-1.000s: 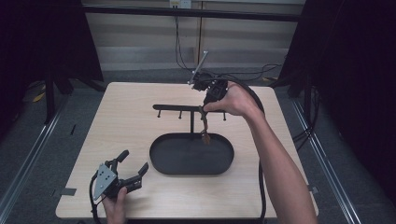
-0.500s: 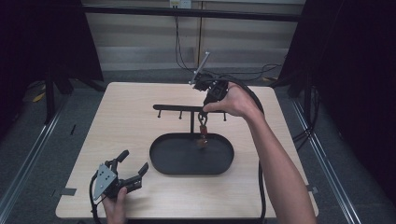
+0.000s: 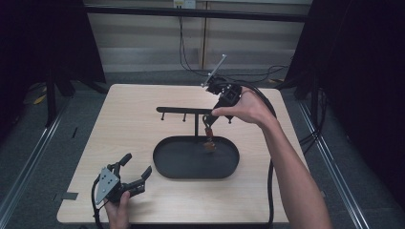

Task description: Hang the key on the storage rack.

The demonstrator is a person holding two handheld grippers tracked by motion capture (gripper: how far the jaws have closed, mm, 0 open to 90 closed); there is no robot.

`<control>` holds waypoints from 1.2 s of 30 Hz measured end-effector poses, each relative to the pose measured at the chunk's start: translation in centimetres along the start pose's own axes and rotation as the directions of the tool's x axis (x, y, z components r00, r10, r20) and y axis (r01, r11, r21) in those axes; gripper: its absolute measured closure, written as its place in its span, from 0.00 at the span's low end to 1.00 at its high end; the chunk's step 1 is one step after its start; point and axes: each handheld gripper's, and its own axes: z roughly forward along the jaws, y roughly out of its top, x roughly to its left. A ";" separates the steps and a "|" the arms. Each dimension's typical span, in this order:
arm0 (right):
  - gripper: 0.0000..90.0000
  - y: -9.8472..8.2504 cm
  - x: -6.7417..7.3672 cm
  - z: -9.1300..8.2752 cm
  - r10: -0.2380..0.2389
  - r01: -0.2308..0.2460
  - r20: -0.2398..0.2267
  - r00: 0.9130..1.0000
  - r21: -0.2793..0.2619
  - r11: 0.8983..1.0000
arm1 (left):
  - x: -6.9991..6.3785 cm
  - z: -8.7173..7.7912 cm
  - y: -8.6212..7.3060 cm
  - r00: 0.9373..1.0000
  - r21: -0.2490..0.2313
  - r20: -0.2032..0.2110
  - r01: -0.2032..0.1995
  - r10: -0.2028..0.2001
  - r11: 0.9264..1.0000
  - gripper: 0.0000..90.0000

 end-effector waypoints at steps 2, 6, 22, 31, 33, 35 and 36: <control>0.53 -0.6 0.3 0.1 -0.011 0.011 -0.001 1.000 -0.026 1.000 | 0.0 0.0 0.0 1.000 0.001 0.001 0.002 -0.002 1.000 0.18; 0.43 -1.8 0.9 0.2 -0.018 0.020 0.015 1.000 -0.092 0.996 | 0.0 0.0 0.0 1.000 0.005 0.002 0.000 0.000 1.000 0.18; 0.30 -7.0 2.8 1.8 0.023 0.009 0.079 0.997 -0.384 0.923 | 0.0 0.0 0.0 1.000 0.000 0.002 0.002 -0.002 1.000 0.18; 0.31 -10.3 4.2 3.7 0.073 -0.013 0.097 0.993 -0.508 0.861 | 0.0 0.0 0.0 1.000 0.001 0.003 0.004 -0.004 1.000 0.18; 0.31 -11.2 4.6 4.1 0.086 -0.025 0.083 0.993 -0.561 0.828 | 0.0 0.0 0.0 1.000 0.000 0.003 0.006 -0.006 1.000 0.18; 0.31 -11.8 4.8 4.7 0.095 -0.030 0.080 0.992 -0.587 0.809 | 0.0 0.0 0.0 1.000 -0.001 0.003 0.002 -0.002 1.000 0.18; 0.31 -12.1 4.8 5.0 0.103 -0.041 0.070 0.992 -0.598 0.801 | 0.0 0.0 0.0 1.000 0.001 0.003 0.003 -0.003 1.000 0.17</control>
